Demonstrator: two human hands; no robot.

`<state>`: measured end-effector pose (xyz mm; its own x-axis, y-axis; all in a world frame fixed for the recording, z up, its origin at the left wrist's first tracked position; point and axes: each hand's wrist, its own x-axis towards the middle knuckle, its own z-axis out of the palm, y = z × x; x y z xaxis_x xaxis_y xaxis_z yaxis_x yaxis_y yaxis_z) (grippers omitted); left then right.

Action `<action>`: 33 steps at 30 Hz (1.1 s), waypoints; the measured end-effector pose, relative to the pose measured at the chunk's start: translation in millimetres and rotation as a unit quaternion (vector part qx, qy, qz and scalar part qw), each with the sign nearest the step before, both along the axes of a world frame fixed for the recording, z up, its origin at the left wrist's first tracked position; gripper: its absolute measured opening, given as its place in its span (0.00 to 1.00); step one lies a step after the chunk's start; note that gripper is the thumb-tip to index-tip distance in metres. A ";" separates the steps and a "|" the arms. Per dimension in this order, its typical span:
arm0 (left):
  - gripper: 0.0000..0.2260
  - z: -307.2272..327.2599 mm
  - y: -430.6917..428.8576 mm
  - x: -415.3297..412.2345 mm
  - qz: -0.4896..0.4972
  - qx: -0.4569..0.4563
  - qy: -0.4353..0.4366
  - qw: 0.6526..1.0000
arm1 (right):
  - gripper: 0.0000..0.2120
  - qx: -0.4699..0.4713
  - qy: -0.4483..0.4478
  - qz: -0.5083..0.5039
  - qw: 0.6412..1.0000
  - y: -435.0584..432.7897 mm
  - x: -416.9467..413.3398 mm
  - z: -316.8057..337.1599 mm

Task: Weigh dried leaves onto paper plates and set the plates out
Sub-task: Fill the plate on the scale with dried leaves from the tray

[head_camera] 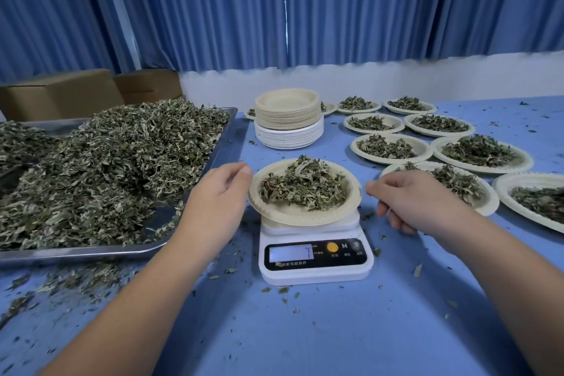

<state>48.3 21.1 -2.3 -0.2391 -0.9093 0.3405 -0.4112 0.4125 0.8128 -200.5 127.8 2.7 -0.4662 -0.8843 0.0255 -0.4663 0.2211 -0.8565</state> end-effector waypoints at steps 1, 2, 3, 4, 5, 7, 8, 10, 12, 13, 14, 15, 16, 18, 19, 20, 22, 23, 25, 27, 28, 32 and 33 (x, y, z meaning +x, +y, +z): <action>0.13 -1.4 -2.0 -0.9 -0.003 0.035 0.024 0.999 | 0.14 -0.008 -0.014 -0.001 1.000 -1.6 3.0 -1.6; 0.14 -3.0 -3.7 -2.0 -0.006 0.061 0.041 0.997 | 0.13 -0.015 -0.031 0.001 0.999 -2.7 6.2 -3.0; 0.15 -4.6 -5.0 -2.9 -0.008 0.079 0.049 0.996 | 0.13 -0.021 -0.043 0.004 0.999 -3.5 9.0 -4.2; 0.15 -6.0 -5.9 -3.8 -0.011 0.091 0.056 0.994 | 0.13 -0.024 -0.048 0.006 0.999 -4.0 11.4 -4.9; 0.15 -7.0 -6.3 -4.5 -0.014 0.099 0.065 0.993 | 0.13 -0.024 -0.049 0.008 0.999 -4.0 13.1 -5.5; 0.14 -7.9 -6.3 -5.7 -0.022 0.111 0.082 0.990 | 0.13 -0.025 -0.052 0.014 0.998 -3.2 15.5 -4.9; 0.12 -7.8 -6.1 -6.3 -0.025 0.117 0.089 0.989 | 0.13 -0.028 -0.058 0.018 0.998 -2.3 16.3 -3.9; 0.06 -7.3 -5.2 -6.9 -0.032 0.130 0.109 0.985 | 0.13 -0.030 -0.066 0.024 0.997 0.0 17.5 -1.5; 0.04 -5.6 -3.3 -7.6 -0.042 0.143 0.144 0.978 | 0.13 -0.035 -0.077 0.023 0.996 2.4 18.6 0.6; 0.04 -4.8 -2.4 -7.4 -0.047 0.146 0.159 0.975 | 0.13 -0.042 -0.091 0.020 0.995 3.6 19.1 1.2; 0.04 -3.5 -1.1 -7.3 -0.051 0.146 0.169 0.973 | 0.12 -0.051 -0.110 0.015 0.993 5.1 19.8 1.7; 0.05 -2.4 0.1 -6.9 -0.054 0.143 0.179 0.972 | 0.11 -0.060 -0.136 0.012 0.989 6.6 20.4 2.2; 0.06 -1.0 1.6 -6.5 -0.055 0.142 0.189 0.970 | 0.09 -0.070 -0.167 0.010 0.983 8.4 21.3 2.8; 0.07 1.1 4.1 -6.0 -0.059 0.140 0.208 0.966 | 0.07 -0.087 -0.230 0.013 0.969 13.0 23.3 3.6; 0.08 1.9 5.6 -5.9 -0.063 0.139 0.214 0.965 | 0.07 -0.092 -0.248 0.013 0.964 15.5 24.2 3.0; 0.08 2.8 7.5 -5.9 -0.069 0.138 0.219 0.964 | 0.06 -0.096 -0.257 0.010 0.962 18.3 25.0 2.4; 0.09 4.4 10.7 -6.4 -0.080 0.132 0.227 0.962 | 0.07 -0.099 -0.261 0.001 0.960 24.1 26.1 0.5; 0.09 4.9 12.4 -6.6 -0.086 0.129 0.229 0.961 | 0.07 -0.100 -0.261 -0.004 0.960 27.4 26.3 -0.9; 0.09 5.6 17.3 -7.5 -0.102 0.127 0.231 0.959 | 0.08 -0.107 -0.264 -0.016 0.958 35.3 25.7 -3.5; 0.09 5.8 23.2 -9.0 -0.128 0.129 0.233 0.955 | 0.09 -0.119 -0.277 -0.024 0.953 45.6 24.1 -3.7; 0.09 6.2 26.7 -10.1 -0.144 0.134 0.241 0.950 | 0.08 -0.124 -0.283 -0.025 0.951 51.8 22.7 -2.6; 0.12 11.1 46.4 -26.3 -0.206 0.159 0.269 0.927 | 0.08 -0.147 -0.296 -0.035 0.943 86.2 6.5 8.6; 0.13 12.0 54.0 -33.1 -0.219 0.163 0.274 0.922 | 0.07 -0.153 -0.299 -0.044 0.941 96.7 0.7 11.7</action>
<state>15.2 75.1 9.7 -0.4810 -0.8419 0.2446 0.2458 0.1383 0.9594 -199.8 224.5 14.4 -0.5493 -0.8354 -0.0174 0.1279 -0.0635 -0.9898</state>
